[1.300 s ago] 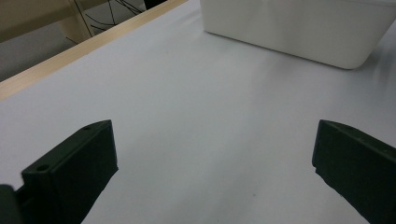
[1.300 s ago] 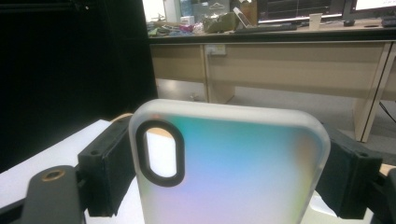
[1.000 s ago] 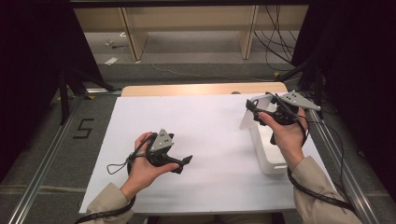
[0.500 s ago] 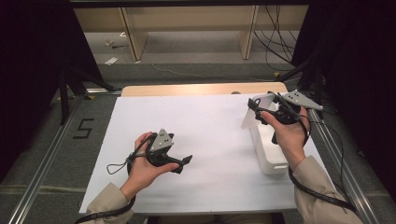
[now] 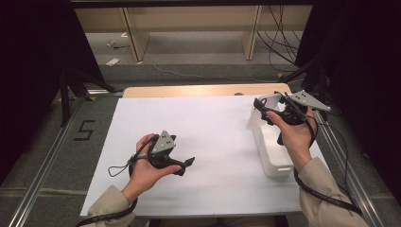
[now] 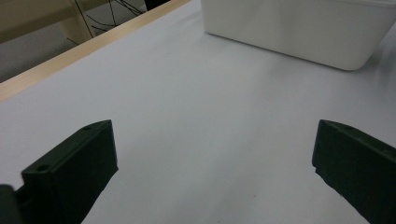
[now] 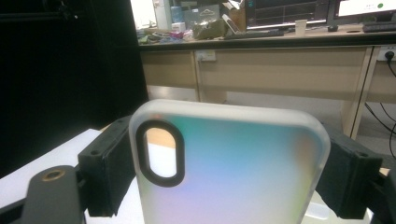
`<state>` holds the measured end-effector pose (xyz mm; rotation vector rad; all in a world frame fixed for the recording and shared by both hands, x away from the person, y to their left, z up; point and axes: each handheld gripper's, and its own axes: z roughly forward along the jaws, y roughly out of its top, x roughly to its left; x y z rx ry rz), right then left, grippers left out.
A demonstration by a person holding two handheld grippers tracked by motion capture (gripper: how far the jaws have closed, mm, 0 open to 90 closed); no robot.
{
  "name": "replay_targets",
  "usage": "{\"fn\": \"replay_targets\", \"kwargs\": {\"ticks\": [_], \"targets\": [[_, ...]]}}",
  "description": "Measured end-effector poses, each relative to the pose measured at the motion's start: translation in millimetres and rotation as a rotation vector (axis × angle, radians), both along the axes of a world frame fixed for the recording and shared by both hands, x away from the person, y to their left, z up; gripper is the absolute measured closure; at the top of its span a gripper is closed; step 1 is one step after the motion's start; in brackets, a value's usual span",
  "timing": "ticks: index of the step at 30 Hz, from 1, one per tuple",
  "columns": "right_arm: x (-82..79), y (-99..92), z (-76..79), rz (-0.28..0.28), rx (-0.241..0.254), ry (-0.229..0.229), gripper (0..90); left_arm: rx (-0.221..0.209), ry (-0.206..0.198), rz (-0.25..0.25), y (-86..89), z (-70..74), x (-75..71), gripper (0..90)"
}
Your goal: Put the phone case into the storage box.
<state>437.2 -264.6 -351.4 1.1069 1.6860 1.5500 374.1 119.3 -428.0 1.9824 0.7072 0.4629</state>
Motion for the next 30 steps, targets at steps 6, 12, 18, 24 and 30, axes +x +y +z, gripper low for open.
{"fn": "replay_targets", "kwargs": {"ticks": [6, 12, 18, 24, 30], "targets": [[0.6, -2.7, 0.5, -0.008, 0.002, 0.000, 18.4, 0.000, 0.000, 0.000, 0.0, 0.0, 0.0, 0.0], [0.9, -4.9, 1.2, -0.013, 0.004, -0.003, 18.4, 0.000, 0.000, 0.000, 0.2, 0.1, 0.0, 0.0], [1.4, -7.8, 1.8, -0.023, 0.004, -0.002, 18.4, -0.002, 0.000, -0.001, 0.1, 0.2, 0.0, 0.0], [1.9, -10.7, 2.4, -0.030, 0.009, -0.004, 18.4, -0.001, -0.001, -0.001, 0.2, 0.2, 0.2, 0.0], [2.1, -12.7, 3.0, -0.036, 0.012, -0.003, 18.4, -0.001, -0.001, -0.001, 0.2, 0.3, 0.2, 0.0]]}}
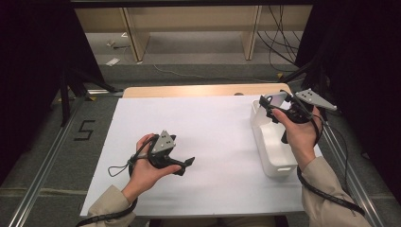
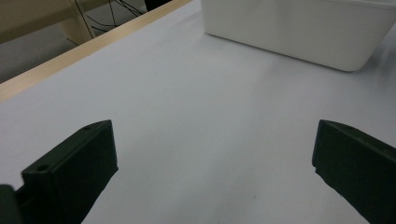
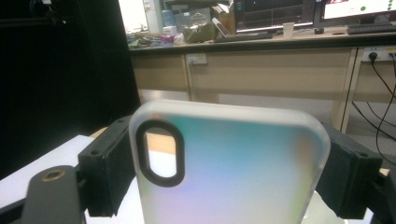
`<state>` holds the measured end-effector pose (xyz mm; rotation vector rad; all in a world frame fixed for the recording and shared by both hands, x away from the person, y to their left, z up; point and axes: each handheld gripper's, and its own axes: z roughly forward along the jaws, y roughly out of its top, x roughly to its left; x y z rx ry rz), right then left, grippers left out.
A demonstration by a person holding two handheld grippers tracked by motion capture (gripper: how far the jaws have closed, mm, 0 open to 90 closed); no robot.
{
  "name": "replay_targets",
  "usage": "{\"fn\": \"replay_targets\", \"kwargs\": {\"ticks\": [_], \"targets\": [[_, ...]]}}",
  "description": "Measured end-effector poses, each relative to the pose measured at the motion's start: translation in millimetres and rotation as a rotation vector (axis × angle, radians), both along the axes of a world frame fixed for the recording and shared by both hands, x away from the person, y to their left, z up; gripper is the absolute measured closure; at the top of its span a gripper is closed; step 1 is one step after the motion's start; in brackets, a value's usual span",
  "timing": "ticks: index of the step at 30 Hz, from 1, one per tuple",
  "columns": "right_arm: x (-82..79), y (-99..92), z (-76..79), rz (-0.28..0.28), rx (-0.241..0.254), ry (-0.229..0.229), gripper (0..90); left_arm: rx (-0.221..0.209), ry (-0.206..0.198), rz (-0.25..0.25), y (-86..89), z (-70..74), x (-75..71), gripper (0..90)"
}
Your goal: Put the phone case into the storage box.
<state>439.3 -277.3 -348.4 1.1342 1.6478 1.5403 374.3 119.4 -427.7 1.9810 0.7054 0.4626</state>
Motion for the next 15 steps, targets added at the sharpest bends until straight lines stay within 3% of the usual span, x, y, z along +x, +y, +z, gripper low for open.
{"fn": "replay_targets", "kwargs": {"ticks": [15], "targets": [[1.2, -6.8, 1.1, -0.023, 0.003, -0.001, 18.4, 0.001, 0.001, 0.001, 0.0, -0.1, 0.1, 0.0]]}}
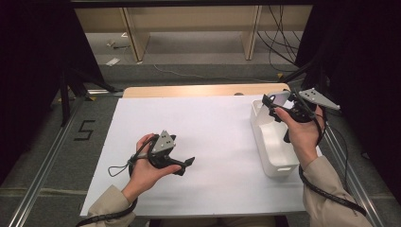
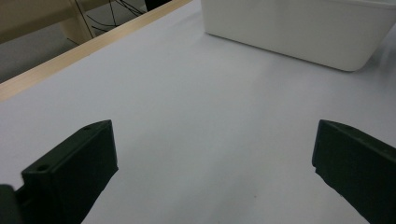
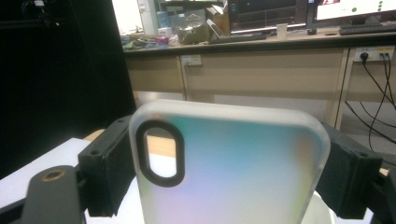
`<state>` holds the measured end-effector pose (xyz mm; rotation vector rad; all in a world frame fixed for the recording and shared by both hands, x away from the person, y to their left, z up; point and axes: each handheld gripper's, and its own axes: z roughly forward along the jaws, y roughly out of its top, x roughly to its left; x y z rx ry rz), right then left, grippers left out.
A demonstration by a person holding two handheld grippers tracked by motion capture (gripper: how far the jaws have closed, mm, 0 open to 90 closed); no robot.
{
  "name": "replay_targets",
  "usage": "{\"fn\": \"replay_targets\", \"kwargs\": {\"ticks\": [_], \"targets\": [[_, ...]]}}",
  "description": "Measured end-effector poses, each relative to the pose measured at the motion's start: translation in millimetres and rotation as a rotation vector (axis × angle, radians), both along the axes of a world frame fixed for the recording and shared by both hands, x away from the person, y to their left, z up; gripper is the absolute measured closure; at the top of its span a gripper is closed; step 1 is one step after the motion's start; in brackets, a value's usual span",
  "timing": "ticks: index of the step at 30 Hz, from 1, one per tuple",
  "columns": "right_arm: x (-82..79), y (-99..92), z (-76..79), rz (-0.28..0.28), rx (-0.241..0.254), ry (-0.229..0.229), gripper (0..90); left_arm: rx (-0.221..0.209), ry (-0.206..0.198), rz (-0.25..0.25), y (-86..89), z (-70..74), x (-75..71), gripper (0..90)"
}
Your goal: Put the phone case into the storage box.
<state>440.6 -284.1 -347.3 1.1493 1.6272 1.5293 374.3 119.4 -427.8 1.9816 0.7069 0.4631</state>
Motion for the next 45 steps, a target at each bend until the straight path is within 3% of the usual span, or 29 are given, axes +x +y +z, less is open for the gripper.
{"fn": "replay_targets", "kwargs": {"ticks": [45], "targets": [[3.6, -13.9, -1.4, -0.048, 0.006, 0.005, 18.4, -0.003, -0.002, -0.001, -0.1, 0.2, -0.1, 0.0]]}}
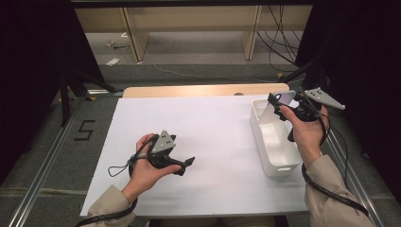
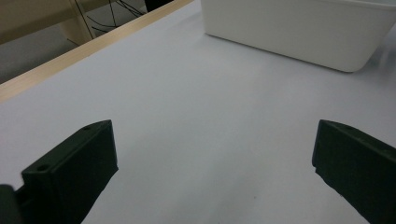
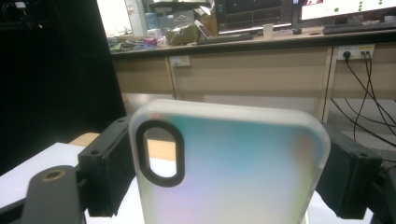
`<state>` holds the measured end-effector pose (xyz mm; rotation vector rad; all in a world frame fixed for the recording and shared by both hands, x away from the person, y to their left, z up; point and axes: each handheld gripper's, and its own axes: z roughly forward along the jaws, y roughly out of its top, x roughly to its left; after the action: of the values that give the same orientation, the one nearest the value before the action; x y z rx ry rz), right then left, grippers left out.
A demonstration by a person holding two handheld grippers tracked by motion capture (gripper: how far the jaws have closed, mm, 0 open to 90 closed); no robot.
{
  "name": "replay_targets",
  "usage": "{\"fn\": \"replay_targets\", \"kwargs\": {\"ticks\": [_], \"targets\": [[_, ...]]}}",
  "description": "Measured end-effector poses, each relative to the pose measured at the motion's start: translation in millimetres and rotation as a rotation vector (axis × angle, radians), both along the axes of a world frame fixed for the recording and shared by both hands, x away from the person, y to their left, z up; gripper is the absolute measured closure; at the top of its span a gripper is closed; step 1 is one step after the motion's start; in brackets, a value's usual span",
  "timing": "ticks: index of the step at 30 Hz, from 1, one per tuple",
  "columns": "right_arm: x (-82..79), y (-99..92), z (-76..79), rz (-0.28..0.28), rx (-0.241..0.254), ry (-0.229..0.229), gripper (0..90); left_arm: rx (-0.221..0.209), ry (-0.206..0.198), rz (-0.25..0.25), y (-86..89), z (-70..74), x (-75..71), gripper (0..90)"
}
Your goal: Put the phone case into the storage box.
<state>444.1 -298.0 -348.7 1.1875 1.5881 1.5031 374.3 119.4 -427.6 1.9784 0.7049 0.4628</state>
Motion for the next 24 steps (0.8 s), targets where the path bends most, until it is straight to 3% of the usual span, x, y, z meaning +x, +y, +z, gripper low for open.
{"fn": "replay_targets", "kwargs": {"ticks": [24], "targets": [[1.4, -6.4, -0.5, -0.018, 0.004, 0.000, 18.4, 0.000, 0.000, 0.001, 0.1, 0.0, 0.0, 0.0]]}}
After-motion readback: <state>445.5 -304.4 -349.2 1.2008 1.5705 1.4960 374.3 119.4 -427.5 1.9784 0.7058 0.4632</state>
